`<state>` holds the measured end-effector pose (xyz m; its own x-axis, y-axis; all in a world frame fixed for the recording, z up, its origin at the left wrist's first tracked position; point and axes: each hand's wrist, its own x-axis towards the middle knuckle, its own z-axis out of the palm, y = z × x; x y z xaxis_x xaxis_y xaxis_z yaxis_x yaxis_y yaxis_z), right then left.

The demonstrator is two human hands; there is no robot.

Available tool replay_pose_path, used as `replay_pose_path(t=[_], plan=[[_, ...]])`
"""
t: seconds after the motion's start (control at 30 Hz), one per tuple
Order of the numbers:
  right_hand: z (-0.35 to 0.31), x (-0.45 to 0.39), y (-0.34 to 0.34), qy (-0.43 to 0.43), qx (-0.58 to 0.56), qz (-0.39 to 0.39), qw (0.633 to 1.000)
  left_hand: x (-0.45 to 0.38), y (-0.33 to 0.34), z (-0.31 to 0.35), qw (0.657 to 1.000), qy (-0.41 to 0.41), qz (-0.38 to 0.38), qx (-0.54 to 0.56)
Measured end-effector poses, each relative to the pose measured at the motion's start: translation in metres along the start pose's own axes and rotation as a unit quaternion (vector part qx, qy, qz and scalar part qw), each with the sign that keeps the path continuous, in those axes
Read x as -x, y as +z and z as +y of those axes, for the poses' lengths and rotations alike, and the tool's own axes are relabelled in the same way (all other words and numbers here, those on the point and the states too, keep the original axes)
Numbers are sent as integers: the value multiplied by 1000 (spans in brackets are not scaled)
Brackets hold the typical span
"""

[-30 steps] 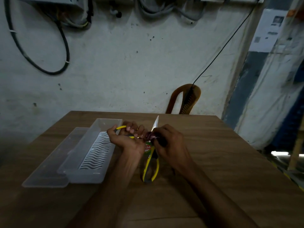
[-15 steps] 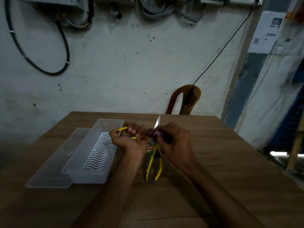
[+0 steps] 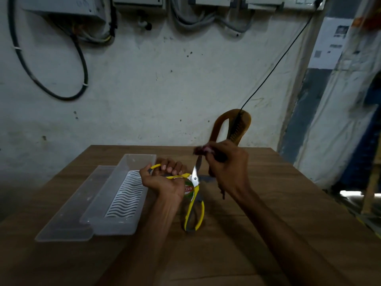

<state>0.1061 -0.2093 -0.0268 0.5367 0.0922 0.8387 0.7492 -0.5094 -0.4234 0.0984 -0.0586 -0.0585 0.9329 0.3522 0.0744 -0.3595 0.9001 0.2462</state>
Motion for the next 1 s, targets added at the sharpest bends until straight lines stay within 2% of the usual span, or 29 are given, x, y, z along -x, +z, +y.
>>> replay_pose_path(t=[0.1,0.17,0.27,0.4,0.5,0.57,0.67,0.73,0.87,1.0], plan=[[-8,36,2,-35,26,-112,993,-2,-1,-3,1000,5,-14,10],[-8,43,10,-35,34,-126,991,-2,-2,-4,1000,3,-12,18],[1,23,21,-27,38,-105,993,-2,-4,-1,1000,6,0,25],[12,-21,15,34,68,-10,997,0,-5,1,1000,6,8,16],[5,-21,-2,86,-17,63,994,-1,-5,3,1000,12,11,19],[-2,-4,-11,54,-46,41,997,-4,-5,3,1000,13,8,25],[-8,27,-10,-9,7,-68,998,-4,-6,1,999,7,-1,31],[-7,35,0,-32,31,-94,995,-4,-7,1,999,7,-5,32],[6,10,17,-24,50,-77,995,0,-5,-2,1000,7,0,18],[12,-26,15,51,70,0,996,3,-7,-4,1000,5,10,11]])
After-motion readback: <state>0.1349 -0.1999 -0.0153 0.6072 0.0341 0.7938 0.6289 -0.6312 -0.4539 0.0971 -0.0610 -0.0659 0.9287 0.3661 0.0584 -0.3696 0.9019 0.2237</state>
